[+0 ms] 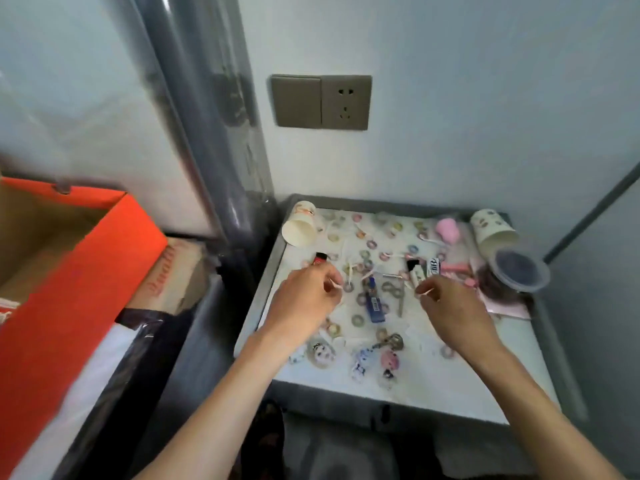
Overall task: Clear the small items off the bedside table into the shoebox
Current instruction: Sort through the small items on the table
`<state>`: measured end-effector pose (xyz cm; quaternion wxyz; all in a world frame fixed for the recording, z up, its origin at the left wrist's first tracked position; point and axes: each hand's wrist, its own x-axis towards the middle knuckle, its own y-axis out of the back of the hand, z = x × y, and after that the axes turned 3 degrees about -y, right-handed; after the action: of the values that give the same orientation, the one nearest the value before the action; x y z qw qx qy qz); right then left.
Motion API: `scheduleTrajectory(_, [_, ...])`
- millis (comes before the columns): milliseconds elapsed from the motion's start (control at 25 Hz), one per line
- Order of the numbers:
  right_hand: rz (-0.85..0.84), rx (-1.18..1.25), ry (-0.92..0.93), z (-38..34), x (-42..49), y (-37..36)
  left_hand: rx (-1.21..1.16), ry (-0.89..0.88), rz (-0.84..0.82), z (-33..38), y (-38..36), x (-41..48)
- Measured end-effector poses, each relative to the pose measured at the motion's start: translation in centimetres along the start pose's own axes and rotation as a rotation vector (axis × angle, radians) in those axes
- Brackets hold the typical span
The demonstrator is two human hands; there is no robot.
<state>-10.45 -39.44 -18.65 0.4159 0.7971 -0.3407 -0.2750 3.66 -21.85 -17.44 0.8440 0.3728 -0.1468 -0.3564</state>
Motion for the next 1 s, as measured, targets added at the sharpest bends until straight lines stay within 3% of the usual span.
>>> scheduleTrajectory(80, [0.201, -0.252, -0.025, 2.8, 1.7, 0.7, 0.07, -0.042, -0.03, 1.5, -3.1, 2.1])
scheduleTrajectory(200, [0.158, -0.416, -0.059, 4.2, 3.0, 0.4, 0.088, -0.121, -0.034, 4.1, -6.3, 5.2])
scheduleTrajectory(400, [0.059, -0.37, -0.074, 3.8, 3.6, -0.6, 0.256, -0.376, -0.106, 8.9, -11.1, 11.3])
scheduleTrajectory(560, [0.081, -0.328, -0.083, 4.0, 3.7, -0.3, 0.442, -0.4, -0.213, 10.6, -14.8, 14.2])
scheduleTrajectory(680, [0.119, -0.326, -0.079, 4.4, 3.8, 0.2, 0.637, -0.441, -0.201, 10.8, -16.0, 14.9])
scheduleTrajectory(760, [0.149, -0.334, -0.081, 4.7, 3.7, 0.7, 0.581, -0.415, -0.177, 11.0, -16.1, 14.9])
scheduleTrajectory(1000, [0.155, -0.275, -0.073, 4.9, 3.6, 1.2, 0.05, -0.204, -0.049, 10.6, -11.2, 12.8])
